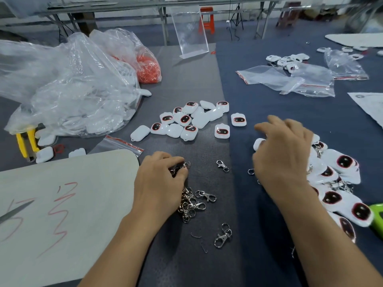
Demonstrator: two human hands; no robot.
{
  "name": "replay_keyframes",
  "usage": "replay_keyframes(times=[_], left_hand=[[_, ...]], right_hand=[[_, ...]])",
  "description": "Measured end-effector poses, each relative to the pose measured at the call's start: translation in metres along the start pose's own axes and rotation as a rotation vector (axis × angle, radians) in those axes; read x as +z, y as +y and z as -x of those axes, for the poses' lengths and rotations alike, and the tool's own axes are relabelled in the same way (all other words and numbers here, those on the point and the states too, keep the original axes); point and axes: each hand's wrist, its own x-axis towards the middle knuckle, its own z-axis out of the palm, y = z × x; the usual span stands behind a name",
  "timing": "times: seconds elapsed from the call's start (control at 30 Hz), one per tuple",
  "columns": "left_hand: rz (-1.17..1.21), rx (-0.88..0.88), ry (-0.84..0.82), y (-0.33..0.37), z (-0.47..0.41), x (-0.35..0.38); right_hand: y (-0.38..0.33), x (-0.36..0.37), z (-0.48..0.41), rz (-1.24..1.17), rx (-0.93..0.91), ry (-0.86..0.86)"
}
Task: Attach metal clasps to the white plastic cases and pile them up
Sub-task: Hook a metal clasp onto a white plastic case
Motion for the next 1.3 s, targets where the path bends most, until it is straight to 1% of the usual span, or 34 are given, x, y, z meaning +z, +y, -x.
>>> replay_keyframes(times=[0.07, 0.17, 0.23, 0.3, 0.37, 0.43, 0.53, 0.63, 0.7, 0.77, 0.83, 0.93, 1.0, 1.07, 1.17, 1.23, 1.3], left_hand=[[0.029, 0.01, -0.023, 0.0, -0.002, 0.0], [0.029, 0.015, -0.027, 0.003, -0.003, -0.002], [0.008, 0.026, -0.013, 0.003, -0.003, -0.002], [0.003, 0.016, -0.007, 0.004, -0.002, -0.003], [0.033, -0.009, -0.008, 0.004, -0.001, -0.004], [0.071, -0.025, 0.003, 0.003, 0.0, -0.005], [0.113, -0.039, 0.01, 0.003, 0.002, -0.006], [0.123, -0.048, -0.02, 0.004, 0.003, -0.006], [0.083, -0.047, -0.015, 0.004, 0.004, -0.007], [-0.049, -0.016, 0.045, 0.003, 0.005, -0.01], [-0.149, 0.001, 0.094, 0.002, 0.005, -0.013], [-0.151, -0.026, 0.057, 0.0, 0.004, -0.016], [-0.148, -0.034, 0.024, -0.001, 0.002, -0.016], [-0.125, -0.058, 0.004, -0.003, 0.0, -0.016], [-0.088, -0.069, -0.015, -0.005, -0.002, -0.014], [-0.04, -0.061, -0.027, -0.005, -0.003, -0.014], [-0.004, -0.071, -0.026, -0.005, -0.002, -0.015]], right_hand=[[-0.017, 0.008, 0.004, -0.027, -0.131, -0.033], [-0.039, 0.025, 0.007, -0.064, -0.243, -0.187], [-0.045, 0.036, 0.004, -0.096, -0.257, -0.266], [-0.045, 0.046, -0.005, -0.112, -0.227, -0.349], [-0.043, 0.053, -0.013, -0.07, -0.214, -0.401], [-0.042, 0.055, -0.015, -0.033, -0.226, -0.378], [-0.042, 0.051, -0.005, -0.143, -0.208, -0.312], [-0.041, 0.043, 0.01, -0.245, -0.223, -0.323], [-0.039, 0.038, 0.015, -0.251, -0.229, -0.319], [-0.035, 0.034, 0.014, -0.177, -0.166, -0.276], [-0.025, 0.03, 0.01, -0.109, -0.058, -0.22], [-0.006, 0.024, 0.0, -0.092, 0.128, -0.203], [-0.002, 0.02, -0.002, -0.09, 0.195, -0.194], [-0.01, 0.016, 0.001, -0.143, 0.172, -0.143], [-0.031, 0.013, 0.015, -0.3, 0.015, -0.057], [-0.042, 0.016, 0.02, -0.232, -0.083, -0.11], [-0.042, 0.021, 0.02, -0.137, -0.098, -0.224]])
